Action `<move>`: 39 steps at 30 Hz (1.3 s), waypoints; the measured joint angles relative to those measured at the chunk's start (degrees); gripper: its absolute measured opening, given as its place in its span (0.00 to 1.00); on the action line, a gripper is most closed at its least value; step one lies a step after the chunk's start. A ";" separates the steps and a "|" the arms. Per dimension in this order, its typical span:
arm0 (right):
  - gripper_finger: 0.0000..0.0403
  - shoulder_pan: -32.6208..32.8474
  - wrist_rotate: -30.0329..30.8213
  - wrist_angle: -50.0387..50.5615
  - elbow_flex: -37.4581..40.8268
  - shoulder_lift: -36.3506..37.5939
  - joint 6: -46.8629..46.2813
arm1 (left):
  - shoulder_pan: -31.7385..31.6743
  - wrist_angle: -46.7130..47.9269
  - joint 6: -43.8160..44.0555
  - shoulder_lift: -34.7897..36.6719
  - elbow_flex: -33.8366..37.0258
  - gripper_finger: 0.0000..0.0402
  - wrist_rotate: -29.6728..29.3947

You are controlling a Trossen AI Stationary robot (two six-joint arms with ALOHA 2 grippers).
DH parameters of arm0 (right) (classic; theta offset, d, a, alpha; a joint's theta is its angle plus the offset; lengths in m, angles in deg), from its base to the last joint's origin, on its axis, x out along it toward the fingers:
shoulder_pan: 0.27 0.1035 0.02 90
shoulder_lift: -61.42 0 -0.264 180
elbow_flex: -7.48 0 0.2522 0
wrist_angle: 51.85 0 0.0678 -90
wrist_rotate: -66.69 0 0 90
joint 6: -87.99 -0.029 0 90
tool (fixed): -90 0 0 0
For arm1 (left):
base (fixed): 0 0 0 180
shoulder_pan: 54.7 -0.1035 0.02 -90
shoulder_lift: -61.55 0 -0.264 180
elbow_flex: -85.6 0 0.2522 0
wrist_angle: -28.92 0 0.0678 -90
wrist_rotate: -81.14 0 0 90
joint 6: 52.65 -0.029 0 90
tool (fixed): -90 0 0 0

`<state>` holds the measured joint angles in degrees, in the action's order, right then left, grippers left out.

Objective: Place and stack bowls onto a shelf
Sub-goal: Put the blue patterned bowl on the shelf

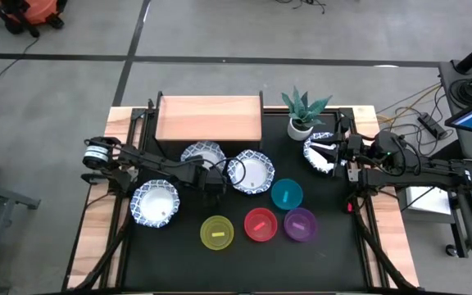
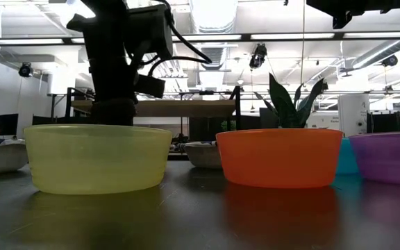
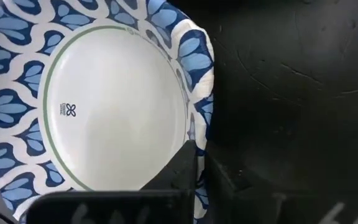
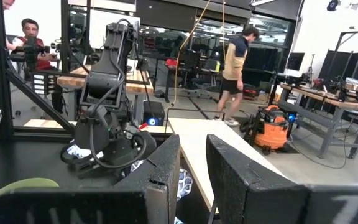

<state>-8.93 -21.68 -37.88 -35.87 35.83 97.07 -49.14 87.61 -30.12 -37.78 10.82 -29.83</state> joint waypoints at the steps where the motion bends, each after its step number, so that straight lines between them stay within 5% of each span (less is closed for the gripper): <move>1: 0.17 0.02 0.00 0.00 0.00 0.00 0.00 | 0.04 0.14 0.13 0.00 -0.42 0.01 1.27; 7: 0.17 0.00 -0.02 -0.02 0.00 0.00 0.01 | 2.48 8.02 -0.04 0.36 -7.90 0.00 6.02; 14: 0.17 0.00 -0.02 -0.02 0.00 0.00 0.04 | 6.83 32.47 -0.53 0.50 -29.08 0.00 6.92; 20: 0.17 0.02 0.00 -0.02 0.00 0.00 0.07 | 7.05 44.49 -4.89 0.70 -48.59 0.00 -6.01; 24: 0.17 0.01 0.00 -0.02 0.00 0.00 0.02 | 3.77 45.00 -12.10 1.31 -54.41 0.00 -13.36; 31: 0.17 0.02 -0.02 0.19 0.00 0.00 0.00 | -8.70 45.07 -16.75 2.64 -50.76 0.00 -14.54; 39: 0.17 0.00 -0.02 0.37 0.02 0.00 0.00 | -22.23 34.49 -19.56 8.56 -30.36 0.00 -9.04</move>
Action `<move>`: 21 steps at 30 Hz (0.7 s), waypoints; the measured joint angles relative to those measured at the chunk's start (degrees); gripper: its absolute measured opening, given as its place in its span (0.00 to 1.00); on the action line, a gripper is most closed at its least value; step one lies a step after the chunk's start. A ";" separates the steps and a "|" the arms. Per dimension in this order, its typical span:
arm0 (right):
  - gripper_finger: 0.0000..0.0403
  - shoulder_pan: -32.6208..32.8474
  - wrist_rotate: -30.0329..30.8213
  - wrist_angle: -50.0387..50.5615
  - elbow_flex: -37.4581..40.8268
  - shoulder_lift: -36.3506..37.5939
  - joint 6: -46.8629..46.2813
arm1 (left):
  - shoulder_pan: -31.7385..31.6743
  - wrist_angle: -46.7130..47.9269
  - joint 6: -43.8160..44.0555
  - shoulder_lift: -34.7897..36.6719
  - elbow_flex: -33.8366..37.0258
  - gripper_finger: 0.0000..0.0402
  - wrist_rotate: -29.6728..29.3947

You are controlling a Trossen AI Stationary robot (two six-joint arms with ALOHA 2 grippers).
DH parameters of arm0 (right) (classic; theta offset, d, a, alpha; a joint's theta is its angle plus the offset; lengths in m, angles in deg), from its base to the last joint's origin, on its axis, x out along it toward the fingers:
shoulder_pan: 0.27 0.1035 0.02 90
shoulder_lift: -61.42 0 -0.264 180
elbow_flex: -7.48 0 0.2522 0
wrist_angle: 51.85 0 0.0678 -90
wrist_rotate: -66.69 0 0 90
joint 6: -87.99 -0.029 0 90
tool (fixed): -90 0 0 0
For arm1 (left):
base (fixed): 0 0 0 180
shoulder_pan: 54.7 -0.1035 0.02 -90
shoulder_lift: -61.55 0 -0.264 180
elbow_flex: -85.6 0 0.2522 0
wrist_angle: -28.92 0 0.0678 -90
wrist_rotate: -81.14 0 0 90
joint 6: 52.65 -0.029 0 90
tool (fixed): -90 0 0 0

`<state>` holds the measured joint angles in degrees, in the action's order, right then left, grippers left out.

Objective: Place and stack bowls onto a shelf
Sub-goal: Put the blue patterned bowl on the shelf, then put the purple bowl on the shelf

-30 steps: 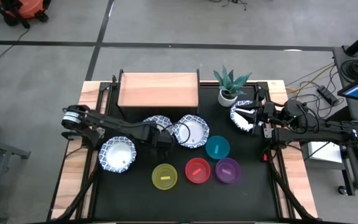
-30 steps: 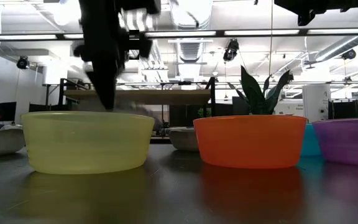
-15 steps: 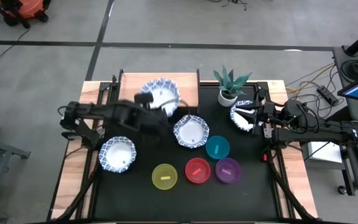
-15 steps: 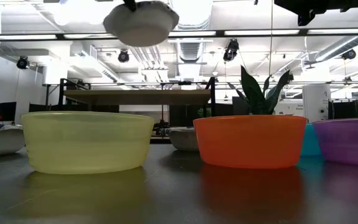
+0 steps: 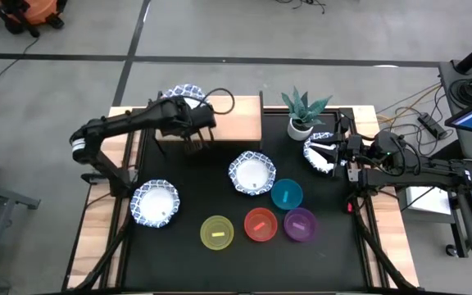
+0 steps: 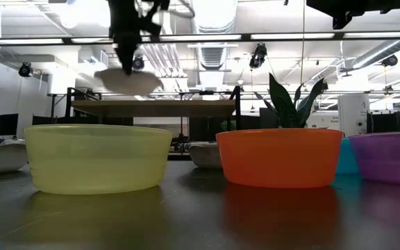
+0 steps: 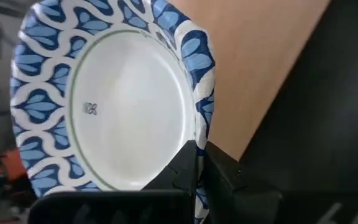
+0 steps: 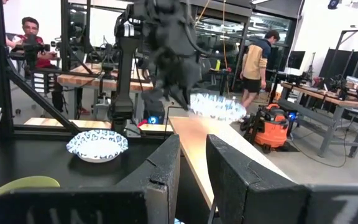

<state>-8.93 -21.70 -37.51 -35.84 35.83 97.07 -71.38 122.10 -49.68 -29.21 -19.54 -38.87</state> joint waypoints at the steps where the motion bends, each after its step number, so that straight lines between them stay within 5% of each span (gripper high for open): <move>1: 0.17 0.02 0.00 0.02 0.00 0.00 0.00 | -1.19 -3.28 -0.68 0.83 2.67 0.00 1.60; 10: 0.17 0.02 0.02 0.00 -0.17 0.00 0.06 | -4.98 -12.54 -3.00 3.17 12.94 0.01 4.06; 21: 0.17 0.00 0.02 0.02 -0.17 0.00 -0.40 | -4.96 -11.83 -4.16 3.48 8.72 0.29 4.23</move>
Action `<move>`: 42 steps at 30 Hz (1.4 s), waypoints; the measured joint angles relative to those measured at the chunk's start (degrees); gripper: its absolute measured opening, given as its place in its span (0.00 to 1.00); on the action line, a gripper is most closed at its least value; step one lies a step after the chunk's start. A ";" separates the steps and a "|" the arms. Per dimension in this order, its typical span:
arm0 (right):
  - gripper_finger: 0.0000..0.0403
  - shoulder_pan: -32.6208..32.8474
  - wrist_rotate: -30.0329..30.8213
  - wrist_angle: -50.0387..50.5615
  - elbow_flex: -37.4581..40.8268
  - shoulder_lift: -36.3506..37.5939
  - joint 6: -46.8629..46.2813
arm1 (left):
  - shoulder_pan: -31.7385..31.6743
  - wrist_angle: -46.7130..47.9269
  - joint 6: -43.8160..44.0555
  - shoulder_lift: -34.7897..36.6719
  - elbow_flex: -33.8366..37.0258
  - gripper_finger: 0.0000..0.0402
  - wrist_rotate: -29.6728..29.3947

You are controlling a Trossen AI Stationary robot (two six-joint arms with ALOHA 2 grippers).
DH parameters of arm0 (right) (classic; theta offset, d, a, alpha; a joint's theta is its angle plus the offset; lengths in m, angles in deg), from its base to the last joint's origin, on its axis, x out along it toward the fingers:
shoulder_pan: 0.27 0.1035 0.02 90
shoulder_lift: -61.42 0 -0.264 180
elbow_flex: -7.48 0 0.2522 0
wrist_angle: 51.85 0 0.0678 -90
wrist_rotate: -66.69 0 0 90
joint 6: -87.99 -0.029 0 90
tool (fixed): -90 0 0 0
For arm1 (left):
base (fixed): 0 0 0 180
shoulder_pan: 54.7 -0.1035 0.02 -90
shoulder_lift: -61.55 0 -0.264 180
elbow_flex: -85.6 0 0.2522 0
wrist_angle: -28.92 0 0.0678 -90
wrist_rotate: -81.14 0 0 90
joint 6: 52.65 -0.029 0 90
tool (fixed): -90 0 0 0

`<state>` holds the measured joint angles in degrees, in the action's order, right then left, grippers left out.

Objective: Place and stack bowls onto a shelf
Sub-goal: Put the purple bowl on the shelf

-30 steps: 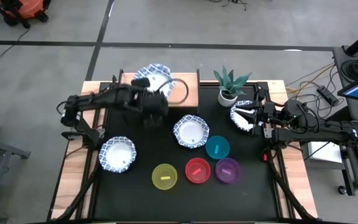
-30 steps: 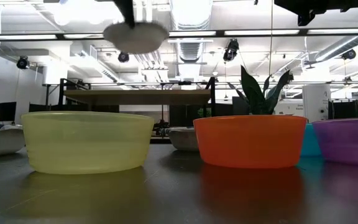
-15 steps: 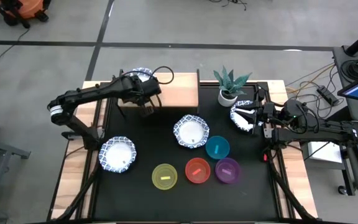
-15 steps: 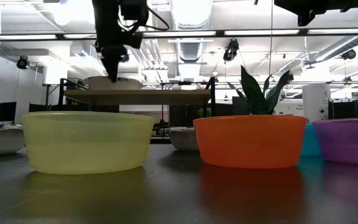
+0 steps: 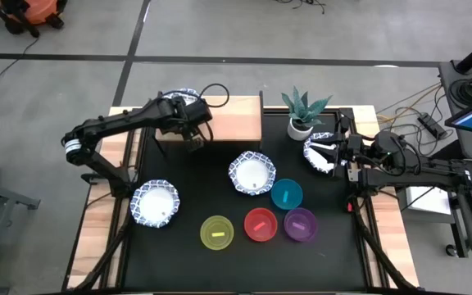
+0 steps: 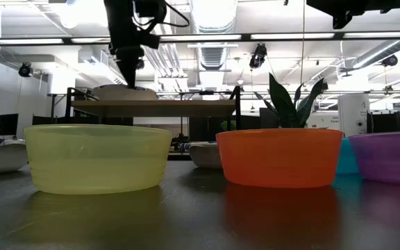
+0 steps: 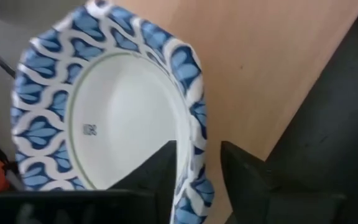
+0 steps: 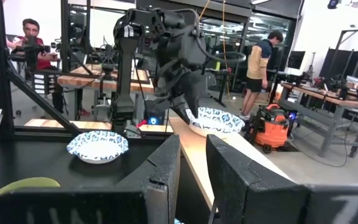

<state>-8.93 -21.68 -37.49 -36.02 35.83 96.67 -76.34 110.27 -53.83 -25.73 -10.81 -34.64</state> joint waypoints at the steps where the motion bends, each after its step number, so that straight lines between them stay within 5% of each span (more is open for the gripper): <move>1: 0.17 0.02 0.00 0.00 0.00 0.00 -0.40 | 0.15 0.58 -0.05 0.00 -0.90 0.31 -0.04; 7: 0.17 0.01 -0.19 2.73 -0.02 0.00 -5.76 | 4.05 1.08 4.34 0.66 -6.69 0.39 -0.13; 11: 0.17 0.02 -0.30 4.11 0.00 -0.02 -9.43 | 10.94 -6.72 5.36 3.02 -5.91 0.40 -0.19; 24: 0.17 0.02 -0.11 3.87 -0.02 -0.46 -9.68 | 36.00 -55.63 -11.12 16.34 24.02 0.39 -0.06; 30: 0.17 0.01 -0.08 0.12 -0.04 -1.30 -12.56 | 37.27 -67.80 -13.84 20.83 33.39 0.39 -1.00; 42: 0.17 2.65 -5.01 -3.11 -3.83 -14.15 -20.92 | 37.21 -67.48 -8.63 26.94 42.08 0.39 -13.06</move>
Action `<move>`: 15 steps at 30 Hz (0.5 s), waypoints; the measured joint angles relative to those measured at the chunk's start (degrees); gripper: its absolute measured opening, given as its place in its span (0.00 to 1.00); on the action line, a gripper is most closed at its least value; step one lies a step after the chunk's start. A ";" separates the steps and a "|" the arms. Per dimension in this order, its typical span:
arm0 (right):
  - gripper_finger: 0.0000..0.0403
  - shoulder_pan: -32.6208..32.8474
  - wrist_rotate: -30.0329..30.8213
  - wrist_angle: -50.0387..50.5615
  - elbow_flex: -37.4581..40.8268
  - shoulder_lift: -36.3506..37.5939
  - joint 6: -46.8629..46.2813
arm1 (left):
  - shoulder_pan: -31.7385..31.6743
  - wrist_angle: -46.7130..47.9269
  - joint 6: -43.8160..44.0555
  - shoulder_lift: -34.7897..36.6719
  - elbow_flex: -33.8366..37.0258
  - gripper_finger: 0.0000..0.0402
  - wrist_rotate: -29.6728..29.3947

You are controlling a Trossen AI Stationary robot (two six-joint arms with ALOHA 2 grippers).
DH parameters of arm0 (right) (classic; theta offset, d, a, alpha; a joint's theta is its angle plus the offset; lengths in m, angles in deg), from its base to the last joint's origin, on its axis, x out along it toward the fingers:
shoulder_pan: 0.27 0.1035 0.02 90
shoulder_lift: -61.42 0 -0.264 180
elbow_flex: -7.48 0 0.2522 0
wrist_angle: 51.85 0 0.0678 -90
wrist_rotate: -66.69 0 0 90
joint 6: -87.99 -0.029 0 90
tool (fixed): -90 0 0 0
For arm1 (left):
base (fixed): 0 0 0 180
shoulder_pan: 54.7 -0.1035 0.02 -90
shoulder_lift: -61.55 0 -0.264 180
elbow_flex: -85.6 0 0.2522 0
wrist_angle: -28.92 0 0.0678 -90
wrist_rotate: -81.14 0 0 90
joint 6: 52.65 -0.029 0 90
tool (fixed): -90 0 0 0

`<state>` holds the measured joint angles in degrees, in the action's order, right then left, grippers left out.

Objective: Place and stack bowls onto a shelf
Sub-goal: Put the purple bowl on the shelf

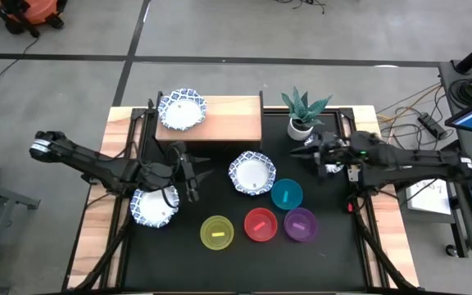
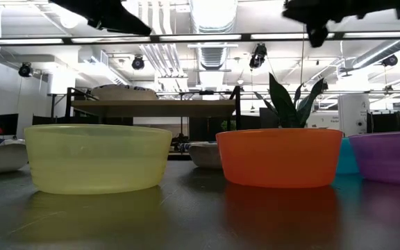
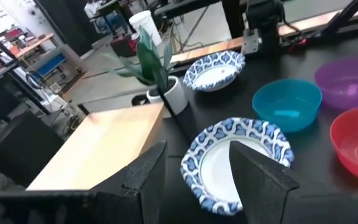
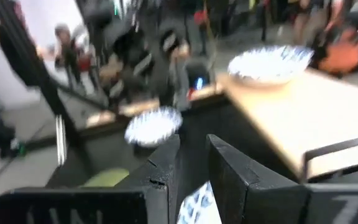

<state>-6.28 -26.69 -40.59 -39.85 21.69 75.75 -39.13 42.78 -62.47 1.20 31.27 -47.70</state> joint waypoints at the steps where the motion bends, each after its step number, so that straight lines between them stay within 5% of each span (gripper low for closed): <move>1: 0.17 0.43 -0.39 1.19 -1.19 -1.49 0.03 | 0.00 0.05 0.41 0.32 0.40 0.39 -0.27; 15: 0.17 7.08 -0.75 39.10 -24.90 -29.83 3.63 | 0.00 1.49 1.58 1.15 0.89 0.39 -0.29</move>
<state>0.79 -27.45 -1.49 -64.75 -8.14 79.38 -39.13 44.28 -60.88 2.35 32.16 -47.99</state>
